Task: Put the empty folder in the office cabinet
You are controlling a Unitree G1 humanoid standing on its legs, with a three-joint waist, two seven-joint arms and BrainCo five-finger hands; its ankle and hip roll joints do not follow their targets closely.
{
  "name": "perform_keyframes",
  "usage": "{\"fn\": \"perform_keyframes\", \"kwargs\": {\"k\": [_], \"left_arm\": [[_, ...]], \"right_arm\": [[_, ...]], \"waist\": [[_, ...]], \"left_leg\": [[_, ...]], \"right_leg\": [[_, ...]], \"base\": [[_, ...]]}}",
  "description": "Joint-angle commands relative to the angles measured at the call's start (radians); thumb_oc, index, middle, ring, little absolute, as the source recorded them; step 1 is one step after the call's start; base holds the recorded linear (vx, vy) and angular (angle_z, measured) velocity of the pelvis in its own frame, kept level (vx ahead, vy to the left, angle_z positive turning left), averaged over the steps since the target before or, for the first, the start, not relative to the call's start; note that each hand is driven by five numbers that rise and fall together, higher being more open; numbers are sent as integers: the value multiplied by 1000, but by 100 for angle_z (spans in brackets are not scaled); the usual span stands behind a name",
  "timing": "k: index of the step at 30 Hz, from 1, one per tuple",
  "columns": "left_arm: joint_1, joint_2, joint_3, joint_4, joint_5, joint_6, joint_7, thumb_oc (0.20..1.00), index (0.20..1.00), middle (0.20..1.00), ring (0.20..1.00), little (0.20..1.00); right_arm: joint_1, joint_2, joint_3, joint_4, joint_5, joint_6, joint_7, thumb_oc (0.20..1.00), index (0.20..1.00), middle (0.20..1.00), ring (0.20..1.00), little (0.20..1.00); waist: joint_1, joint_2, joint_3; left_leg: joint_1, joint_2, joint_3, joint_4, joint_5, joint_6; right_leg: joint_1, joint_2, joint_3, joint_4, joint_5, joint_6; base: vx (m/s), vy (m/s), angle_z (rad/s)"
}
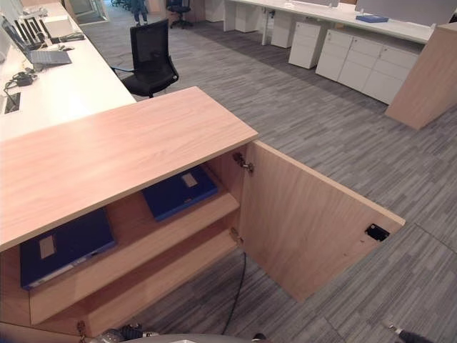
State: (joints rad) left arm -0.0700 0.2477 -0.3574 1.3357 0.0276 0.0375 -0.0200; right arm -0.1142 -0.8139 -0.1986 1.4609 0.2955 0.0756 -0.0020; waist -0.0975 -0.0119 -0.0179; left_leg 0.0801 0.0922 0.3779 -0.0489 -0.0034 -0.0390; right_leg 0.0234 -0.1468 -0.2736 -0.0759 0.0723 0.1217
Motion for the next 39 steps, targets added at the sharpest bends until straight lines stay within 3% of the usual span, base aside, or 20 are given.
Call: {"fn": "perform_keyframes", "kwargs": {"k": [1,11,23,35,39], "left_arm": [[-34,-9,44,63,29,-5,0,1000,1000,1000,1000,1000],[-9,7,73,88,41,-1,16,1000,1000,1000,1000,1000],[0,9,85,89,52,9,4,1000,1000,1000,1000,1000],[-3,7,63,86,41,6,-5,1000,1000,1000,1000,1000],[1,9,70,78,41,9,-19,1000,1000,1000,1000,1000]], "right_arm": [[-71,-17,43,50,4,-32,-27,1000,1000,1000,1000,1000],[-169,-90,144,-330,-75,-92,-90,1000,1000,1000,1000,1000],[-189,-60,219,-553,-137,-109,-70,1000,1000,1000,1000,1000],[-312,36,476,-471,-228,-77,58,1000,1000,1000,1000,1000],[-320,41,609,-600,-291,-63,170,1000,1000,1000,1000,1000]], "waist": [[12,-43,1],[9,-48,-6],[16,-47,-7],[37,-54,-7],[36,-56,-2]], "left_leg": [[9,-39,-69,-38,-66,28],[15,-35,-64,-38,-63,23],[19,-37,-66,-38,-62,19],[21,-37,-74,-38,-59,18],[18,-37,-72,-38,-55,15]], "right_leg": [[-1,39,22,-11,-60,19],[3,43,29,-11,-59,12],[12,46,26,-11,-67,6],[14,46,26,-11,-67,1],[10,50,30,-11,-69,-1]], "base": [[0,0,0],[-2,-4,-1],[0,0,0],[-1,-1,-1],[-6,0,-3]]}}
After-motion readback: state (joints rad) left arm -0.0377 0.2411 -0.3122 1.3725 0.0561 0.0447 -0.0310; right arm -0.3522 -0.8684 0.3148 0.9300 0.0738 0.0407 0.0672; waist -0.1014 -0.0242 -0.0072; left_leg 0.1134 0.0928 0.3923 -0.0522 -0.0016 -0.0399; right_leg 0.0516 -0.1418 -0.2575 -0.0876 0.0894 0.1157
